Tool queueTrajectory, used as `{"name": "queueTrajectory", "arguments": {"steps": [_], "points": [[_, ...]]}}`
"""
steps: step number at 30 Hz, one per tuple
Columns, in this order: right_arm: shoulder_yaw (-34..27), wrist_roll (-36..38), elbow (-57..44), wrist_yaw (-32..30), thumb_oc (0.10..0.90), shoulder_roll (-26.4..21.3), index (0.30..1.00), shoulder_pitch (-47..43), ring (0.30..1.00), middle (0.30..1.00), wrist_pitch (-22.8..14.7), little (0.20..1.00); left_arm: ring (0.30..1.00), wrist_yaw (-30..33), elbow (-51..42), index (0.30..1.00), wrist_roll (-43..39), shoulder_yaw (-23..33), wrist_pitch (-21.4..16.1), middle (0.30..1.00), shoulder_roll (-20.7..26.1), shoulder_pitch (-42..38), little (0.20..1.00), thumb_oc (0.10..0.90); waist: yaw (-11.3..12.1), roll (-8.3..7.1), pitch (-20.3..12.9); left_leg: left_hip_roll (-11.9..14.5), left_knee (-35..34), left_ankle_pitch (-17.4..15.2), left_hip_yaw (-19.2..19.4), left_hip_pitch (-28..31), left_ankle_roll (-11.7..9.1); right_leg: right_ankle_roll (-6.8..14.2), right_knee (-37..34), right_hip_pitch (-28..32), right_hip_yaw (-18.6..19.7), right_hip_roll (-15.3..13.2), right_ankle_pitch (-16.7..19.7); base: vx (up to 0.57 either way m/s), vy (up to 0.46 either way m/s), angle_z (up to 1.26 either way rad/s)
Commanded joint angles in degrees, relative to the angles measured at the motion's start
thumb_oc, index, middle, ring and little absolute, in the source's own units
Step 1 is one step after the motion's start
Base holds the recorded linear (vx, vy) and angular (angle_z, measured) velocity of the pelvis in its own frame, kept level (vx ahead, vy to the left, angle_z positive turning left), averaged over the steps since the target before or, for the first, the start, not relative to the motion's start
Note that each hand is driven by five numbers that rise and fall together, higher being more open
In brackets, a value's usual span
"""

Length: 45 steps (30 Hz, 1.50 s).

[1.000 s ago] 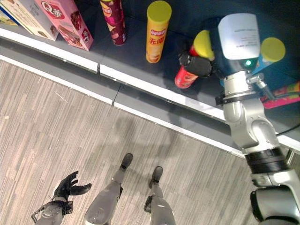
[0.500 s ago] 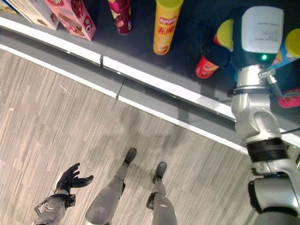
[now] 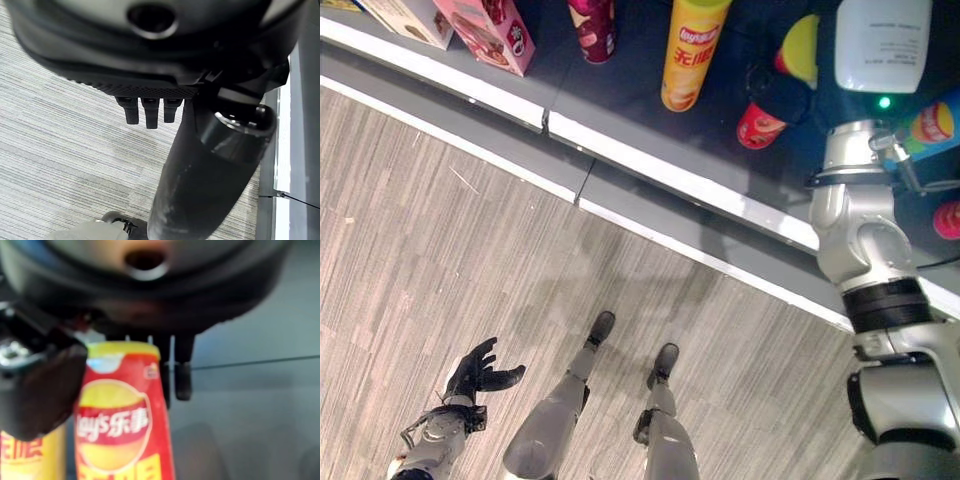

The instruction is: Put the goods on the table back onto the shelves and tidy them up.

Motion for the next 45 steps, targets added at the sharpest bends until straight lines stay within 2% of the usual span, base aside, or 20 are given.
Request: {"name": "queueTrajectory", "arguments": {"steps": [1, 24, 25, 26, 45], "points": [[-0.66, -1.54, -2.25, -6.01, 0.400, -2.32, 0.300, -6.73, 0.300, 0.300, 0.22, 0.300, 0.900, 2.59, 1.51, 0.900, -1.69, 0.03, -1.49, 0.900, 2.35, 1.65, 0.900, 0.800, -0.38, -2.19, -3.78, 0.05, 0.72, -5.38, 4.74, 0.52, -1.85, 6.77, 0.54, 3.67, 0.97, -4.77, -2.25, 0.00, 0.000, 0.00], [-0.02, 0.99, -0.41, -5.51, 0.405, -1.21, 0.307, -6.02, 0.307, 0.307, -0.17, 0.307, 0.900, 3.08, 0.66, 0.900, -1.53, -0.05, -1.44, 0.900, 2.30, 1.54, 0.900, 0.800, -1.51, -1.67, -3.68, 0.27, 0.41, -5.22, 5.39, 0.98, -2.16, 6.67, 0.54, 3.58, 1.06, -4.77, -2.41, 0.00, 0.000, 0.00], [0.05, 1.09, -0.23, -5.56, 0.574, -1.15, 0.561, -6.08, 0.561, 0.561, -0.17, 0.561, 0.900, 3.06, 0.65, 0.900, -1.56, -0.07, -1.41, 0.900, 2.29, 1.54, 0.900, 0.800, -1.57, -1.61, -3.70, 0.27, 0.39, -5.22, 5.40, 0.98, -2.16, 6.68, 0.54, 3.58, 1.08, -4.77, -2.43, 0.00, 0.000, 0.00], [0.00, 1.19, -0.25, -5.54, 0.800, -0.98, 0.900, -6.05, 0.900, 0.900, -0.24, 0.900, 0.900, 3.07, 0.68, 0.900, -1.55, -0.02, -1.36, 0.900, 2.32, 1.62, 0.900, 0.800, -1.60, -1.59, -3.72, 0.29, 0.37, -5.21, 5.38, 0.96, -2.15, 6.68, 0.54, 3.53, 1.11, -4.75, -2.43, 0.00, 0.000, 0.00], [0.05, 2.51, 0.04, -5.45, 0.800, -0.03, 0.900, -5.62, 0.900, 0.900, -0.58, 0.900, 0.900, 3.50, 0.77, 0.900, -1.84, -0.25, -1.38, 0.900, 1.89, 1.78, 0.900, 0.800, -1.69, -1.68, -3.84, 0.22, 0.20, -5.23, 5.51, 1.15, -2.03, 6.76, 0.54, 3.62, 1.17, -4.76, -2.45, 0.00, 0.000, 0.00]]}}
